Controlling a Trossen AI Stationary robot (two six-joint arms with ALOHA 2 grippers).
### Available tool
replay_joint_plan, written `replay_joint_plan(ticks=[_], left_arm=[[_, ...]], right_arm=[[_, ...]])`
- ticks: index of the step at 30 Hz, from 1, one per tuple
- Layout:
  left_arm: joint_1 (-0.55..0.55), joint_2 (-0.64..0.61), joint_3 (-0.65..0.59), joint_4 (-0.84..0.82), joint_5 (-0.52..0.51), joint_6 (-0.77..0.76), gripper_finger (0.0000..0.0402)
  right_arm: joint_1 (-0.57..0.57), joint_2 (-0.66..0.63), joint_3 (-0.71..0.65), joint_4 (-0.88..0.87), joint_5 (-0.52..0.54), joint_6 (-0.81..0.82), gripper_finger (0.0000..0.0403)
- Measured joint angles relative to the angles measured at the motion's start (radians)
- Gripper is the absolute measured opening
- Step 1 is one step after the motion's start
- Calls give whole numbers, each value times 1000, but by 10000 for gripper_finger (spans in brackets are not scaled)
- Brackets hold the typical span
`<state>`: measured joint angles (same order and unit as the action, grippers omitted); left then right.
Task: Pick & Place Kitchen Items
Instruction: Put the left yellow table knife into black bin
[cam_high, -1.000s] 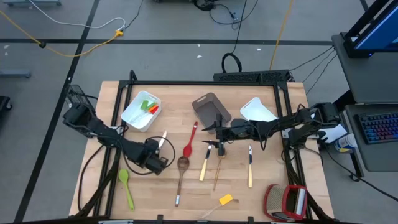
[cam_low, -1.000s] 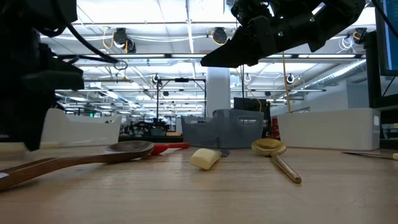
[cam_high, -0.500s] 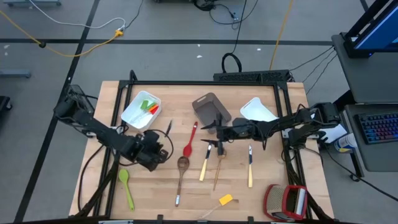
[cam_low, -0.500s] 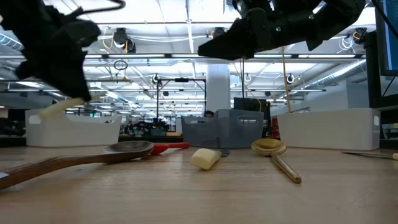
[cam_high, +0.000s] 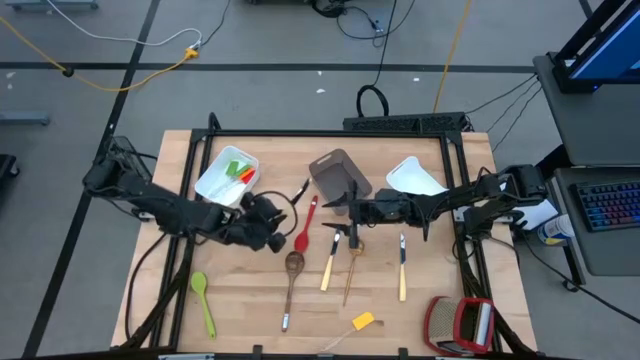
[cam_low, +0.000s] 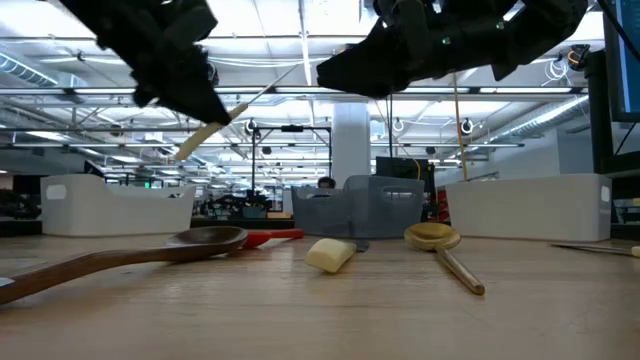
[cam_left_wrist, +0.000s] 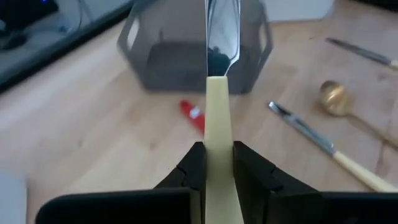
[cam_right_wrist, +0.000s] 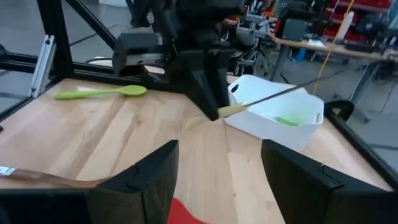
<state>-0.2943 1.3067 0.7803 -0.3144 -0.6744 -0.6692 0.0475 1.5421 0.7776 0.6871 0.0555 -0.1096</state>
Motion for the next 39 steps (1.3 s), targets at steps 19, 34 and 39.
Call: replay_joint_plan(ticks=[19,34,39], left_arm=[[242,0,0,655,424,629,54],[291,0,0,738,520,693,55],[293,0,0,738,519,693,55]], right_arm=[[-22,62,0,224,98,151,224],[-121,243,55,576,-115,253,224],[-146,266,89,559,-216,256,214]])
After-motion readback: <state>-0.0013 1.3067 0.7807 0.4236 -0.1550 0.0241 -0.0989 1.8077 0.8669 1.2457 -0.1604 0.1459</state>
